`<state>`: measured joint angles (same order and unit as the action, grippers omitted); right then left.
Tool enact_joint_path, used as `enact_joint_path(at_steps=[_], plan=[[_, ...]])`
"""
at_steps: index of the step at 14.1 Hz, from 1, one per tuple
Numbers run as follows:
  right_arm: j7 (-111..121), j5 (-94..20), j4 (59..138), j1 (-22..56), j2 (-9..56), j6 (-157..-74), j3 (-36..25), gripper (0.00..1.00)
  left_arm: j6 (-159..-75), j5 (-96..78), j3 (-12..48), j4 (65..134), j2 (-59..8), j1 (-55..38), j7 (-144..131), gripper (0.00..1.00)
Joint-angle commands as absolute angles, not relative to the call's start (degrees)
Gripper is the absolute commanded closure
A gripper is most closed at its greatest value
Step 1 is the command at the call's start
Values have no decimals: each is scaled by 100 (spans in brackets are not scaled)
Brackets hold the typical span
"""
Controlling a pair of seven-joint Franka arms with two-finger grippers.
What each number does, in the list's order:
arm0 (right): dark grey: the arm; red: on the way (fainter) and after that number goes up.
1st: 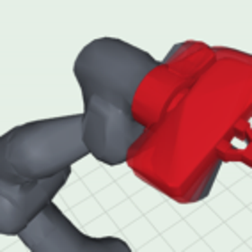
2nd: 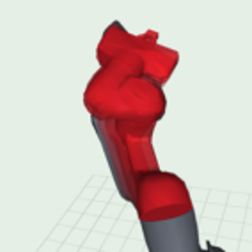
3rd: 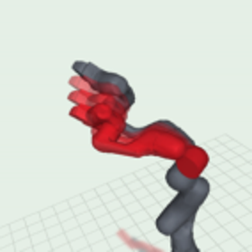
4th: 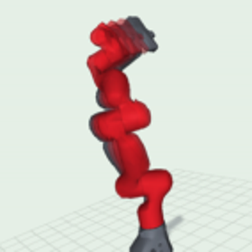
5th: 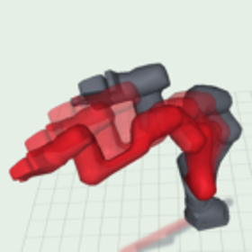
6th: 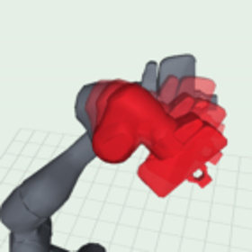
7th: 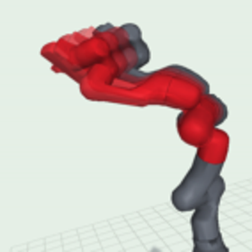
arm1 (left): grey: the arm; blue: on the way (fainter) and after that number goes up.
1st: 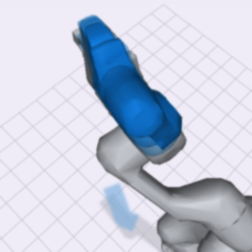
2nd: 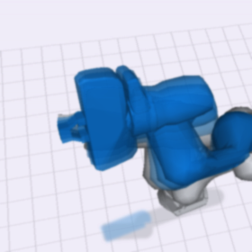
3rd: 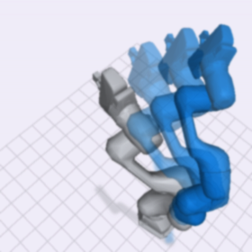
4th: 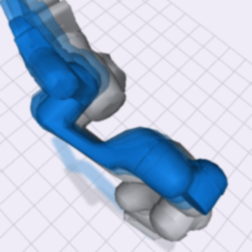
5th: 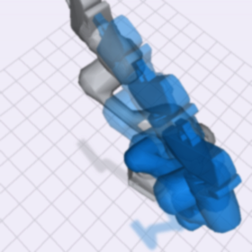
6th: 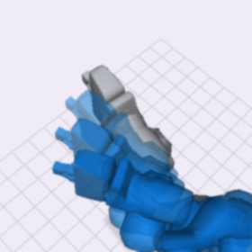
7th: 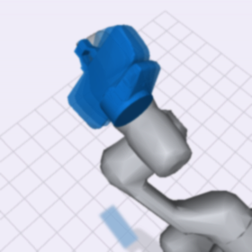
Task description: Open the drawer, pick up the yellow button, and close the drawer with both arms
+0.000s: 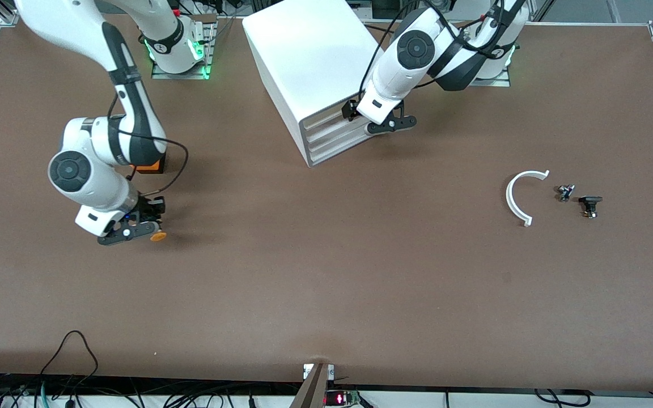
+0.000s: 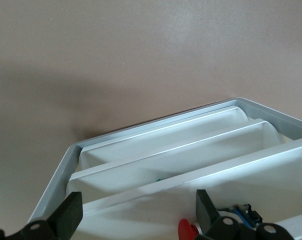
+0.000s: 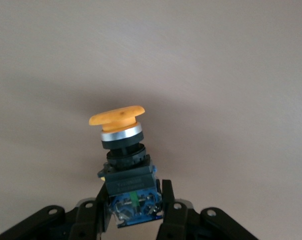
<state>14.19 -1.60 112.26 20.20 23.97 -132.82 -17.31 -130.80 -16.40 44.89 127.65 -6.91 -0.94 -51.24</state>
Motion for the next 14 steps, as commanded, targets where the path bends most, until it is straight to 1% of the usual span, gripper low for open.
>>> enact_joint_path(at_steps=[1, 3, 6, 9, 10, 11, 12, 13, 14], plan=[[1696, -176, 11522, 1618, 2188, -13464, -1591, 71, -13096, -1907, 4588, 12876, -571, 35, -4897, 0], [1862, -185, 11618, 1460, 2267, -13587, -1556, 71, -13096, -1872, 4291, 12771, -484, 306, -4153, 0], [2249, -377, 12119, 1240, 2276, -14227, -1407, 71, -13017, -1846, 3195, 12403, -378, 404, -2913, 0], [2259, -396, 12278, 1143, 2276, -14256, -1398, 70, -12929, -1330, 2017, 12121, -247, 404, -2077, 0], [2267, -404, 12278, 1134, 2268, -14238, -1397, 67, -12859, -1188, 1665, 11903, -237, 413, -1613, 0], [2233, -404, 12244, 1134, 2215, -14195, -1389, 46, -12563, -1143, 1478, 11692, -220, 404, -1173, 0], [2215, -422, 12208, 1134, 2145, -14020, -1389, 9, -11942, -1134, 1329, 11341, -211, 404, -1082, 0], [2215, -631, 12077, 1134, 2066, -13731, -1345, 0, -11231, -1108, 1101, 10972, -202, 404, -1029, 0], [2215, -894, 11841, 1134, 2039, -13363, -1240, 0, -10684, -838, 968, 10656, -176, 387, -1002, 0]])
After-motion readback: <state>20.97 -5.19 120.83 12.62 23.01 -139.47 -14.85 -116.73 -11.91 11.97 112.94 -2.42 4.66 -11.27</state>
